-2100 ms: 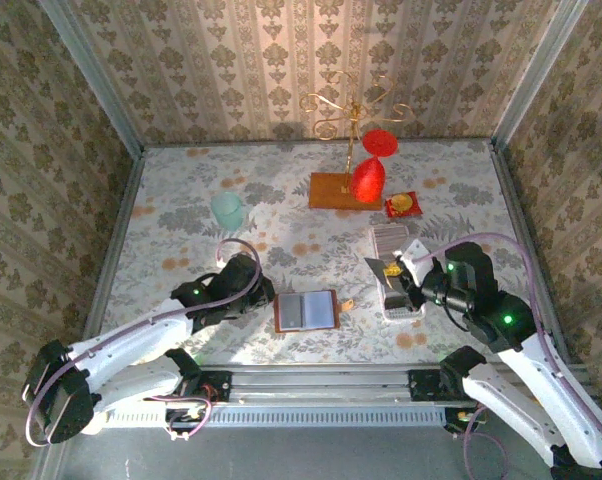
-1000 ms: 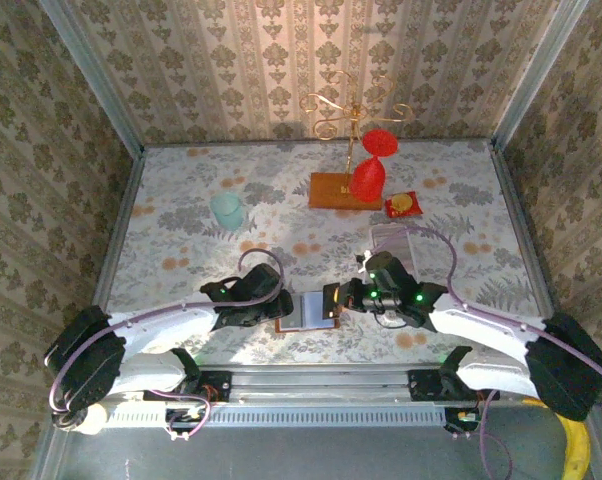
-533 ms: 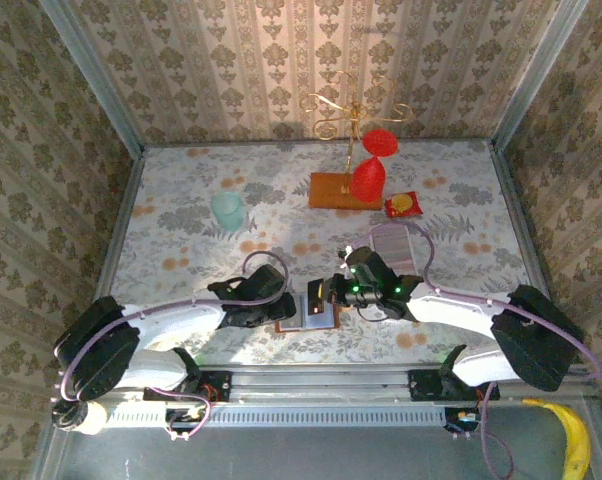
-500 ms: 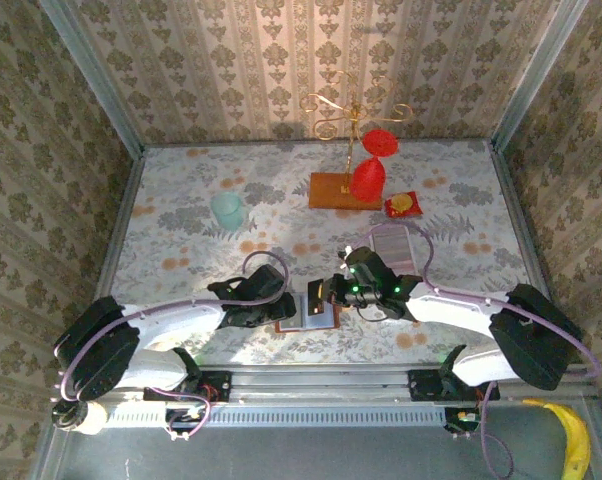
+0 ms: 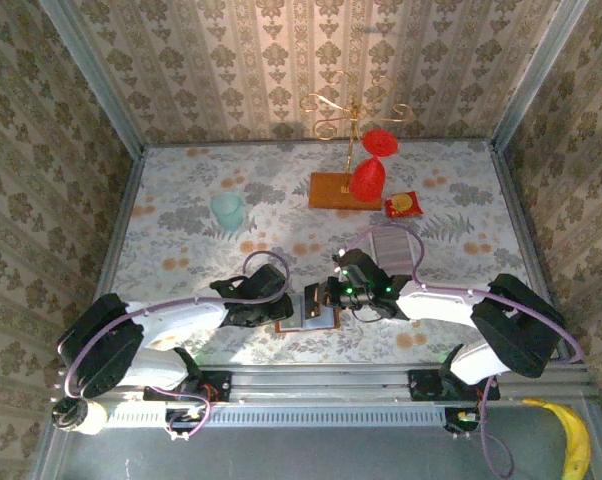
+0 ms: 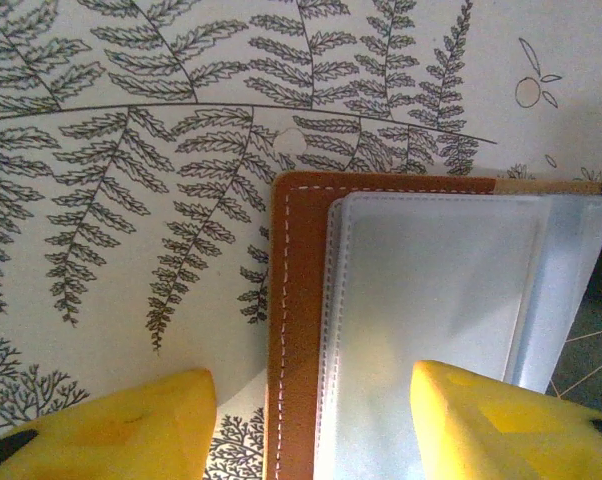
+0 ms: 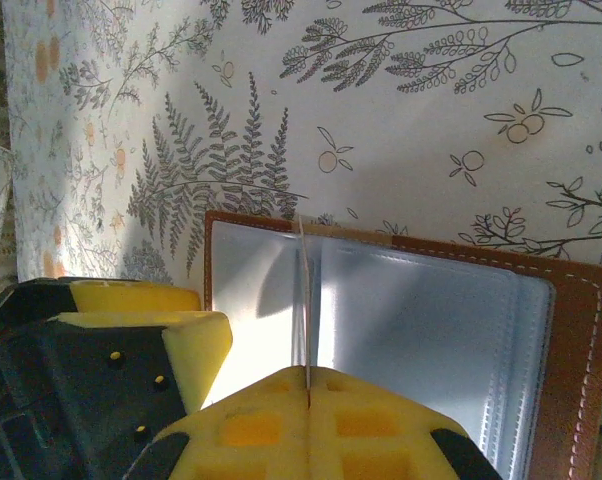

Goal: Put the credit cards into the card holder
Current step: Insert the credit card into the card slot.

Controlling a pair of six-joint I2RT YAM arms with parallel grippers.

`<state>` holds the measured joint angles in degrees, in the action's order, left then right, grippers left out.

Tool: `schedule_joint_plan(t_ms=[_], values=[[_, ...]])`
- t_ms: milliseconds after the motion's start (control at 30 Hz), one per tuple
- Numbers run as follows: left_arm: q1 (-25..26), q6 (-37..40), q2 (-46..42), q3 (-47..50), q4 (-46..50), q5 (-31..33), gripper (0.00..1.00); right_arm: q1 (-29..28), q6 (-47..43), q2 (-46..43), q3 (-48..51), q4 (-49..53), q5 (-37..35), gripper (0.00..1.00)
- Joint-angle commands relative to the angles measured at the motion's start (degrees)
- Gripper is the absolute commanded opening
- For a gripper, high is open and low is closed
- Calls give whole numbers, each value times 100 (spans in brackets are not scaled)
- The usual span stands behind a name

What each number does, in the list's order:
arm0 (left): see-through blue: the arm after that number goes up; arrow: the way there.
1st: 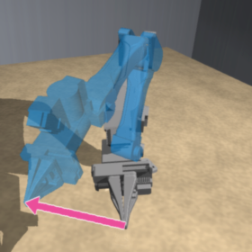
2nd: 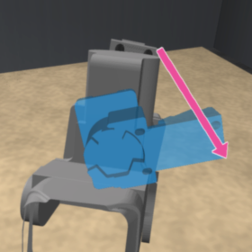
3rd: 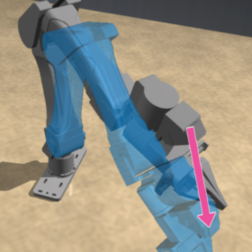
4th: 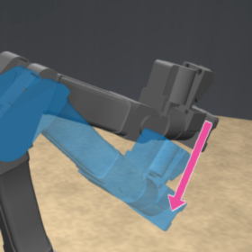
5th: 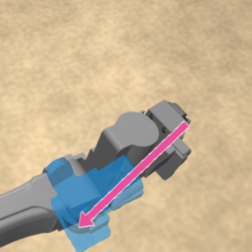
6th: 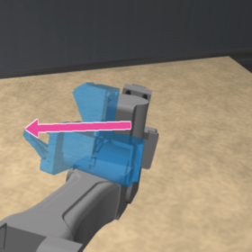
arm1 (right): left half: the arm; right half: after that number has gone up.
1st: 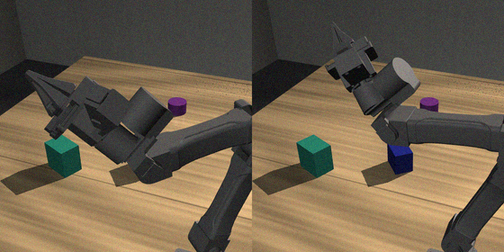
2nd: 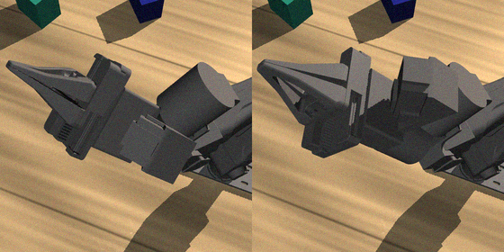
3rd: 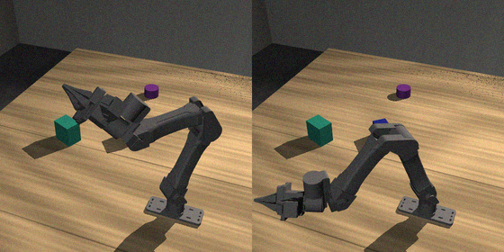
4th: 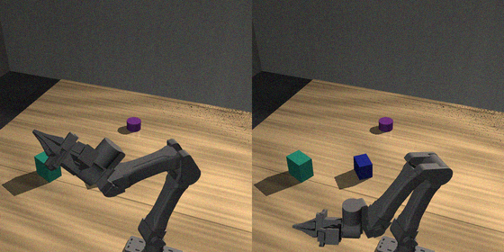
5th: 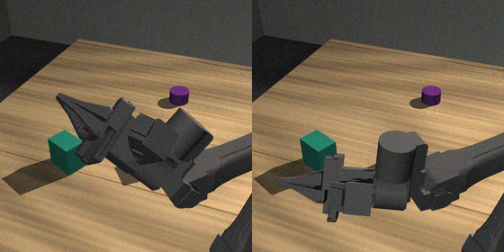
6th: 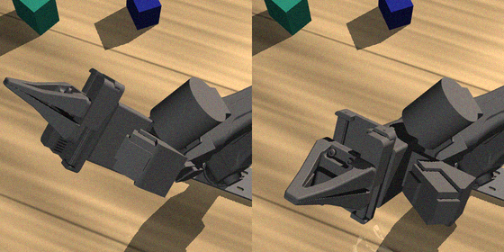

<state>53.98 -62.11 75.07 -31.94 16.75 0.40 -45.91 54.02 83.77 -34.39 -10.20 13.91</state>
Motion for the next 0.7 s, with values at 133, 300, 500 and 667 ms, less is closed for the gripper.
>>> schedule_joint_plan(t_ms=[133,300,500,667], values=[[64,-65,253,41,-17,-219,48,-76,-41,203,-173,-229,68,0],[60,-65,297,10,127,-155,40,-85,-49,269,-186,-254,48,0],[62,-100,295,39,170,-172,35,-89,83,421,-165,-506,168,0],[59,-139,255,92,169,-155,32,-111,236,611,-156,-736,243,0]])
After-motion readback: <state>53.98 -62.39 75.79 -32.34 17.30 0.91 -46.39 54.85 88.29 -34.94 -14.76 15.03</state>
